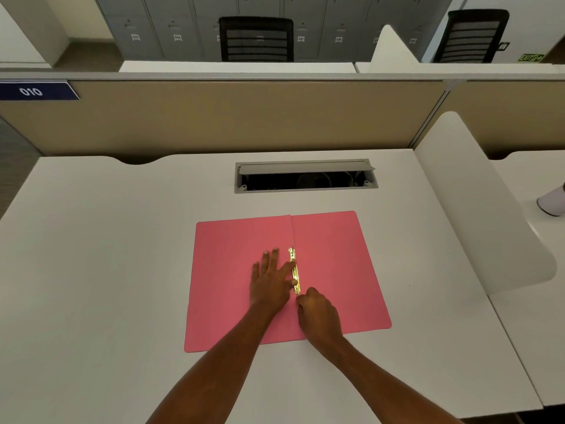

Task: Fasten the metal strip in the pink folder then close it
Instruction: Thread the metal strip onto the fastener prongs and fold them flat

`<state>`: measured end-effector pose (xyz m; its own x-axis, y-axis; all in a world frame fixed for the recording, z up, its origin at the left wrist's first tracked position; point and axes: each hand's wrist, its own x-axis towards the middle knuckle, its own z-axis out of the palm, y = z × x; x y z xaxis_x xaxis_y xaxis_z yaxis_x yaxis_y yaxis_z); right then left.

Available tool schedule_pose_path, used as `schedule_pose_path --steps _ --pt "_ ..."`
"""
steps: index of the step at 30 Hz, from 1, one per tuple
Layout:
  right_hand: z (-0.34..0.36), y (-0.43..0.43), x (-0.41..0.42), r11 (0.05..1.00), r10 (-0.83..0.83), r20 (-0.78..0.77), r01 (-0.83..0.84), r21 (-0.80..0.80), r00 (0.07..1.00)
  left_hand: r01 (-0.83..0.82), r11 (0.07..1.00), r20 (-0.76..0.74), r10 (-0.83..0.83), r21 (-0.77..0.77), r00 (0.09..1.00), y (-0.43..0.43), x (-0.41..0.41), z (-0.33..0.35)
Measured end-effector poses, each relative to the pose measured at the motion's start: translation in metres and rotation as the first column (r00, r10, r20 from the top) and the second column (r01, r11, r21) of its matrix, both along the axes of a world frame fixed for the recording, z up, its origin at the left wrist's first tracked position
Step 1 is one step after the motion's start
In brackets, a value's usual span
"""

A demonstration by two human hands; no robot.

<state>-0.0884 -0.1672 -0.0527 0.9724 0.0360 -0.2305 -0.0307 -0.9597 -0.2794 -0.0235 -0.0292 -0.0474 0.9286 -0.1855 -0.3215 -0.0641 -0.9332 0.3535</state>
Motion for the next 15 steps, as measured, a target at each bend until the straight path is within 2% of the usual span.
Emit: schedule_pose_path --steps 11,15 --pt "0.005 -0.009 0.005 0.996 -0.010 0.037 0.007 0.091 0.999 -0.003 1.000 -0.009 0.003 0.005 1.000 0.000 0.002 0.001" --pt "0.018 -0.014 0.028 0.996 0.034 0.114 -0.043 0.080 0.993 0.005 1.000 0.000 -0.005 0.029 1.000 -0.001 0.000 0.001"
